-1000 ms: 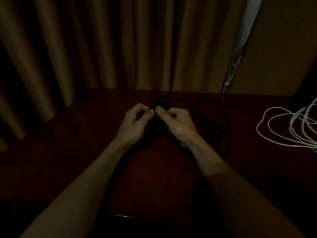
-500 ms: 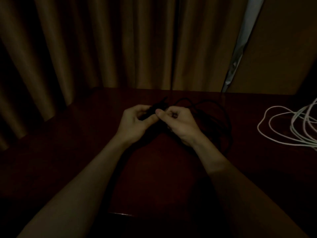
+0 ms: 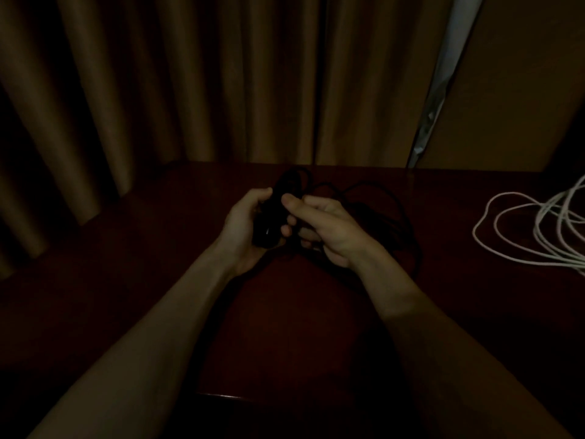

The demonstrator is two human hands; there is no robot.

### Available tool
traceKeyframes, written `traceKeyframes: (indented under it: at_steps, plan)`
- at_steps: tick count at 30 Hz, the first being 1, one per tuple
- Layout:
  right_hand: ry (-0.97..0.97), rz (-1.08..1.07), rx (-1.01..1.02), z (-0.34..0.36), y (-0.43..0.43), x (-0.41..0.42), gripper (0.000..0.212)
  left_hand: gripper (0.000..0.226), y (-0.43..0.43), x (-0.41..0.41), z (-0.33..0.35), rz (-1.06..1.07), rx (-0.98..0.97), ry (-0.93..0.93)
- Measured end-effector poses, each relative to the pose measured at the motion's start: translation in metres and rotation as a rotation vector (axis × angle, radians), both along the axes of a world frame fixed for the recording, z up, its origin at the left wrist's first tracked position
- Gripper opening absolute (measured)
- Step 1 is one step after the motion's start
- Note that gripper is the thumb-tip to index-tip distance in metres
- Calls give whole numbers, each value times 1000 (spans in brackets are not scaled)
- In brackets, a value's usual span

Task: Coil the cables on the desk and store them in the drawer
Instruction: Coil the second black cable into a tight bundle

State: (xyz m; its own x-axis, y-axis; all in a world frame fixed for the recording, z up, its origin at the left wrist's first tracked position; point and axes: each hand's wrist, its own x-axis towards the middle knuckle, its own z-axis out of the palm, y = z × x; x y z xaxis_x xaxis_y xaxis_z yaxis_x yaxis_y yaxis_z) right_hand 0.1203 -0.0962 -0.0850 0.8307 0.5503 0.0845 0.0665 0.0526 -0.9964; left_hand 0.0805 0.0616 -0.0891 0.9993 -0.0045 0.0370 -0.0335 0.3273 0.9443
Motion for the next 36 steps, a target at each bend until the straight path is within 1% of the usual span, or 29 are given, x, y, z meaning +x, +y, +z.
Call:
traceKeyframes:
  at_steps: [1, 2, 4, 5, 6, 7, 8, 11, 12, 13, 15, 17, 20, 23, 24, 26, 28, 31, 33, 35, 36]
  plan:
    - [-15, -26, 0, -1, 1, 0, 38, 38, -1, 1, -1, 70, 79, -18]
    - [-27, -62, 3, -2, 1, 0, 38, 33, -1, 2, -5, 168, 200, -65]
    - [-30, -142, 19, -2, 1, 0, 39, 22, 1, 2, -14, 383, 537, -249]
    - [-30, -176, 27, -3, 0, 0, 37, 16, 3, 3, -19, 444, 671, -341]
    - [-32, -200, 34, -4, 0, 0, 36, 10, 4, 3, -21, 465, 748, -403]
    - [-34, -218, 38, -4, 1, -1, 35, 8, 5, 3, -21, 461, 776, -434]
    - [-44, -224, 36, -5, 1, -1, 33, 13, 6, 3, -22, 447, 793, -444]
    - [-40, -230, 12, -5, 4, -2, 33, 42, 9, 2, -23, 374, 893, -437]
    - [-31, -236, 12, -5, 3, -2, 33, 49, 8, 1, -24, 355, 927, -450]
    - [-25, -238, 19, -5, 3, -2, 32, 51, 7, 2, -25, 356, 945, -474]
    - [-31, -224, 21, -5, 4, -3, 27, 45, 7, 4, -27, 387, 965, -533]
    - [-68, -208, -24, -7, 3, 0, 28, 37, 7, 5, -26, 376, 920, -533]
    - [-97, -141, -141, -5, -3, 4, 34, 26, 10, 7, -24, 264, 694, -408]
    - [-90, -82, -242, -3, -9, 7, 16, 26, 15, 9, -21, 209, 461, -234]
    - [-99, -83, -263, -4, -10, 8, 14, 28, 17, 10, -21, 200, 405, -188]
    - [-116, -91, -244, -5, -10, 11, 16, 27, 18, 9, -18, 181, 309, -123]
    - [-119, -92, -182, -7, -8, 11, 18, 25, 18, 6, -15, 153, 253, -92]
    - [-109, -63, -132, -7, -8, 11, 36, 27, 16, 2, -10, 82, 177, -63]
    - [-99, -18, -104, -7, -10, 11, 44, 34, 15, 2, -7, 44, 100, -42]
    - [-117, -13, -95, -8, -11, 12, 46, 48, 16, 3, -7, 23, 57, -23]
    - [-128, -26, -100, -9, -11, 12, 47, 49, 17, 3, -7, 8, 51, -5]
